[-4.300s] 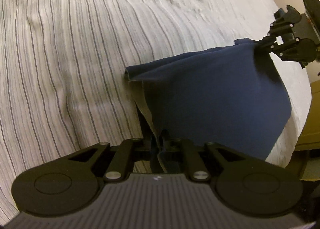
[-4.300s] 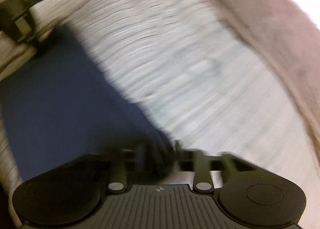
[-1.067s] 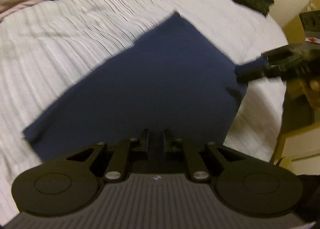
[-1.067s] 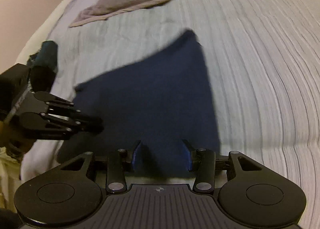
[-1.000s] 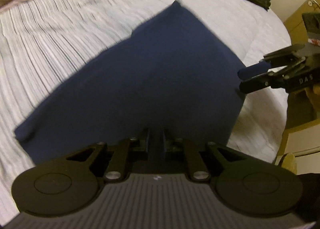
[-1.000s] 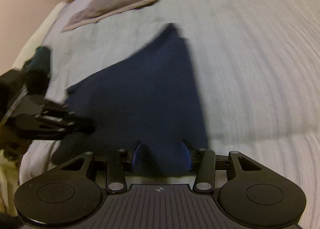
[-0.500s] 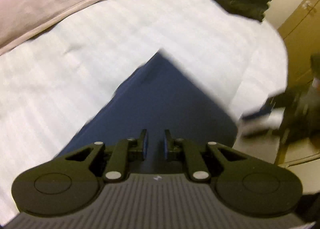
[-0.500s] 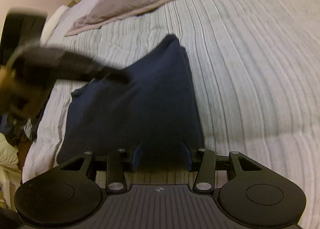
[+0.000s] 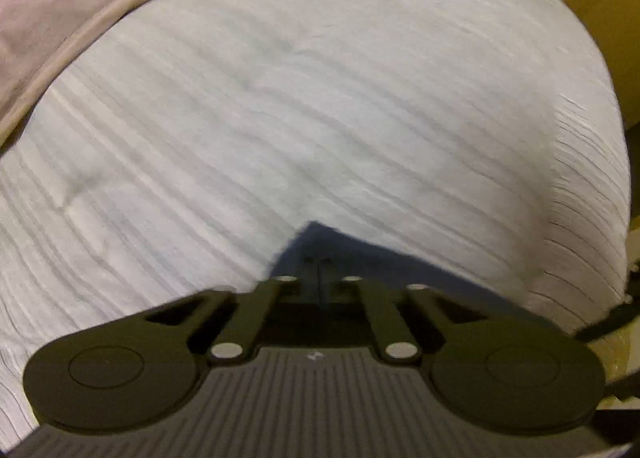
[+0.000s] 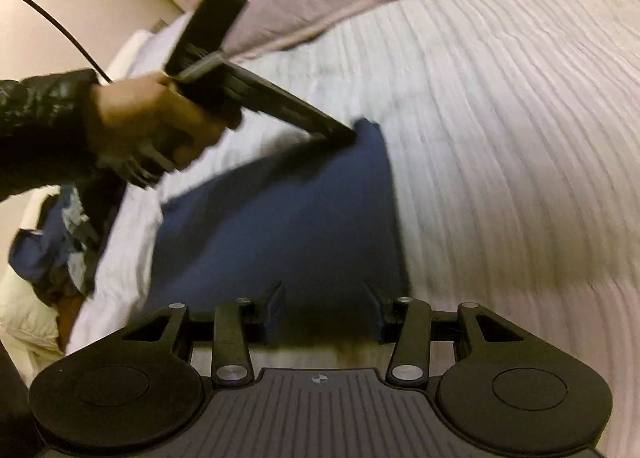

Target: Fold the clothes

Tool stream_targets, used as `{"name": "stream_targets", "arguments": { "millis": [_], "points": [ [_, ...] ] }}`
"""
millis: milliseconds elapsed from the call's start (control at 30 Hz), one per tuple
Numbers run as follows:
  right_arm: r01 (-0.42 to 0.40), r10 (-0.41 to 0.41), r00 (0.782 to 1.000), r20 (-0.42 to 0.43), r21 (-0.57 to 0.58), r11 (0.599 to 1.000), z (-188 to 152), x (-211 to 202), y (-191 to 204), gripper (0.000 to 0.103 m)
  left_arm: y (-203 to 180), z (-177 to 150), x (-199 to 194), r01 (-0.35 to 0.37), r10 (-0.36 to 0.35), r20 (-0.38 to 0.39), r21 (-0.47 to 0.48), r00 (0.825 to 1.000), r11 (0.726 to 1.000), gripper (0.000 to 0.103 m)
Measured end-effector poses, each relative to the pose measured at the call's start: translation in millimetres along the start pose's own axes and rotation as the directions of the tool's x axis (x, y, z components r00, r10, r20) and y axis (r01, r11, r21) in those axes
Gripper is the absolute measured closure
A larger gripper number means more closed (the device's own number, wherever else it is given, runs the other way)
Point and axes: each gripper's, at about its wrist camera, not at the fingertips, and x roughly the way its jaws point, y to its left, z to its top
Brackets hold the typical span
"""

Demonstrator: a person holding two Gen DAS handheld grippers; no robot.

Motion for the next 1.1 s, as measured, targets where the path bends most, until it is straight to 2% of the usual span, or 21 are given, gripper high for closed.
{"name": "stream_targets", "arguments": {
  "millis": [100,200,367,467,533,600,667,767,833,967,1100],
  "points": [
    [-0.033,0.033,0.999,-0.020,-0.021,0.999,2.8,22.0,-0.3,0.058,2.1,1.5,4.6,0.018,-0.017,-0.024,0.025,1.000,1.000,0.100],
    [-0.017,0.016,0.999,-0.040,-0.029,0.999,-6.3,26.9,-14.4,0.058,-0.3,4.3,7.1,0.016,-0.014,-0.035,0.033,0.999,0.999,0.100],
    [0.088,-0.091,0.993,-0.078,-0.033,0.996,-14.5,3.5,-29.2,0.058,-4.1,9.4,12.1,0.003,-0.002,-0.042,0.024,0.999,1.000,0.100],
    [0.097,-0.100,0.993,-0.064,-0.042,0.994,-13.8,-16.8,-24.8,0.058,-6.9,9.7,7.6,-0.006,0.006,-0.034,0.019,0.999,1.000,0.100],
    [0.066,-0.070,0.997,-0.041,-0.078,0.995,-10.5,-23.4,-10.2,0.058,-5.1,8.0,-6.8,-0.007,0.007,-0.019,0.005,1.000,1.000,0.100],
    [0.014,-0.018,0.999,-0.032,-0.118,0.993,-5.9,-19.8,7.5,0.058,-4.0,-0.9,-29.0,-0.033,0.034,0.008,-0.019,0.999,0.999,0.094],
    [-0.028,0.021,0.999,-0.046,-0.154,0.988,-3.4,-5.2,22.7,0.058,2.6,-18.1,-55.0,-0.057,0.059,0.026,-0.061,0.998,0.997,0.091],
    [-0.047,0.032,0.996,-0.081,-0.185,0.982,-5.2,22.0,34.7,0.058,15.2,-56.3,-89.9,-0.105,0.108,0.023,-0.124,0.994,0.987,0.091],
    [-0.017,-0.002,0.995,-0.101,-0.184,0.983,-11.2,36.3,33.0,0.058,22.1,-84.1,-104.5,-0.128,0.131,0.004,-0.174,0.991,0.976,0.091],
    [0.073,-0.082,0.995,-0.055,-0.159,0.985,-21.9,34.9,36.6,0.058,38.1,-147.1,-112.1,-0.173,0.164,-0.055,-0.263,0.985,0.949,0.091],
    [0.171,-0.181,0.983,-0.036,-0.182,0.968,-35.7,34.3,49.8,0.057,57.8,-185.7,-105.2,-0.219,0.207,-0.073,-0.279,0.976,0.935,0.091]
  ]
}}
